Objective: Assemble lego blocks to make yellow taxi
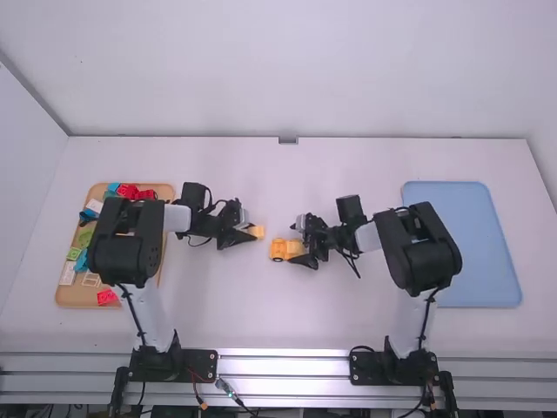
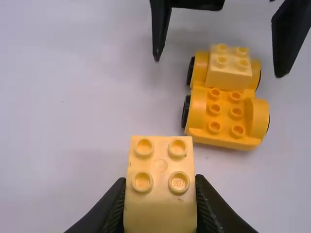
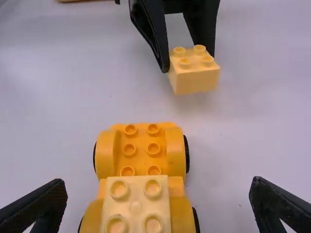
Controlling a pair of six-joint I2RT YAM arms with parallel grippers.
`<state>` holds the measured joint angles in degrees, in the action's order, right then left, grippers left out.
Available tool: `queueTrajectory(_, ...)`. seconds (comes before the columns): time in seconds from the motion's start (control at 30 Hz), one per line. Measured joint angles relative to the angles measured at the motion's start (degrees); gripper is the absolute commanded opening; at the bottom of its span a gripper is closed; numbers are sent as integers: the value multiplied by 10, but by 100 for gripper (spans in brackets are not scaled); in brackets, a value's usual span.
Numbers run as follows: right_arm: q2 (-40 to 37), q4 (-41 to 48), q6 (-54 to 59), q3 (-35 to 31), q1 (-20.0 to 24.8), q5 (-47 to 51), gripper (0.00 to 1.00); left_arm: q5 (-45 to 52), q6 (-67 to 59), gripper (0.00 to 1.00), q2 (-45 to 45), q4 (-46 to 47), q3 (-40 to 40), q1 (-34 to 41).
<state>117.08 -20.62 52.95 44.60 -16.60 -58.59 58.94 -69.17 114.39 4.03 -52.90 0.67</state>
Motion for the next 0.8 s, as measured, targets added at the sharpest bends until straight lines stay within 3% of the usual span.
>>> queueTrajectory(0.3, 40, -35, -5, 0, -6, 5, 98, 0, 5, 2, 0, 13, 0, 47)
queueTrajectory(0.7, 40, -29, 0, 0, -6, 18, 63, -6, 6, 2, -8, 9, 0, 95)
queueTrajectory(0.8, 40, -28, 0, 0, -6, 24, 59, -12, 6, 2, -12, 11, 0, 95)
